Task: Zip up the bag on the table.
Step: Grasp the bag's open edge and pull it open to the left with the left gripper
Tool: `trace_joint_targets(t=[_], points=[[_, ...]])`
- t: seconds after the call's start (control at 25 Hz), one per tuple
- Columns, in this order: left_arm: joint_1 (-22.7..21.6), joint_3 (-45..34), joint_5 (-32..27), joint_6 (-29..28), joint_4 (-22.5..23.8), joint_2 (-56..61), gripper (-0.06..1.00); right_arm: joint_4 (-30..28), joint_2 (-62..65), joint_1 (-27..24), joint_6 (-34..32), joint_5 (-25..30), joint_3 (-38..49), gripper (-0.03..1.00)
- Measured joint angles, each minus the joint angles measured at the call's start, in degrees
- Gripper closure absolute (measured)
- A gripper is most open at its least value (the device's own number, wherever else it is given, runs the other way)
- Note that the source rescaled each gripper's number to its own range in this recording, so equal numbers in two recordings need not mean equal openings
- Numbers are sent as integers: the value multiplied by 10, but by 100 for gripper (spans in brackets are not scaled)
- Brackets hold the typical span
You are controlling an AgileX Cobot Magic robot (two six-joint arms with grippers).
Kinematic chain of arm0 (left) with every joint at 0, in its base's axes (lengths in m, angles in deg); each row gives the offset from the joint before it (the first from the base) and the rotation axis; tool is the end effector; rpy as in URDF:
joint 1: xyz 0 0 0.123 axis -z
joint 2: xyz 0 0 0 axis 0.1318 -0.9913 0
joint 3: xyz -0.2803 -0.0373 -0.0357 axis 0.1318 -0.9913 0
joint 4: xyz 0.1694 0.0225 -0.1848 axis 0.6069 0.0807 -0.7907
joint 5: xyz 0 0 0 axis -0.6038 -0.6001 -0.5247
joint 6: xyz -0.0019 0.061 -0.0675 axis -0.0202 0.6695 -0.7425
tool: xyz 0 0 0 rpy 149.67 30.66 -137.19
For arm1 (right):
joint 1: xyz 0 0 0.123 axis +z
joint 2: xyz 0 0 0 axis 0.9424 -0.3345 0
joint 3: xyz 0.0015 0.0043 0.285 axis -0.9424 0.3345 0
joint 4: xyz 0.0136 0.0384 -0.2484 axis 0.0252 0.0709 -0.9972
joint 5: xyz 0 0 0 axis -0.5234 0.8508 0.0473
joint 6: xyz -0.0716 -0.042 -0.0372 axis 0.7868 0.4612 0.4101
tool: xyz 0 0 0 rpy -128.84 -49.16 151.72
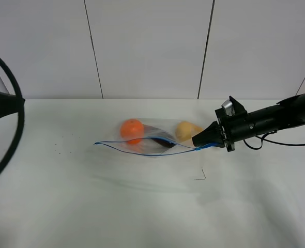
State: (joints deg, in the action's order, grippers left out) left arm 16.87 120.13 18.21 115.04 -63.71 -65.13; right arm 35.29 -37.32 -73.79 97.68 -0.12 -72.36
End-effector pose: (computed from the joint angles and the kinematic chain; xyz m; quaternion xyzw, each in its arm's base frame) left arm 0.1738 -0.0326 0.3530 0.2519 0.8284 0.0407 0.4987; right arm 0.3593 0.0610 0.1271 -0.0606 0.8458 0.5230 0.0867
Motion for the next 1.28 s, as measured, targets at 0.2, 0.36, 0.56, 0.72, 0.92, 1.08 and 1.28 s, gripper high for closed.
trace_joint_targets(t=[0.2, 0.36, 0.56, 0.72, 0.92, 1.08, 1.28], points=[[167, 1, 32, -143, 190, -53, -2, 0, 0, 0, -1, 0, 0, 97], [308, 1, 29, -330, 441, -131, -2, -1, 0, 0, -5, 0, 0, 97], [451, 1, 15, -558, 731, -256, -2, -1, 0, 0, -14, 0, 0, 97], [530, 1, -20, -721, 926, -353, -2, -1, 0, 0, -20, 0, 0, 97], [582, 13, -49, -857, 1029, -437, -2, 1, 0, 0, -26, 0, 0, 97], [596, 48, -59, -874, 1035, -489, -2, 4, 0, 0, -30, 0, 0, 97], [596, 106, -62, -877, 1039, -536, -2, 12, 0, 0, -31, 1, 0, 97]])
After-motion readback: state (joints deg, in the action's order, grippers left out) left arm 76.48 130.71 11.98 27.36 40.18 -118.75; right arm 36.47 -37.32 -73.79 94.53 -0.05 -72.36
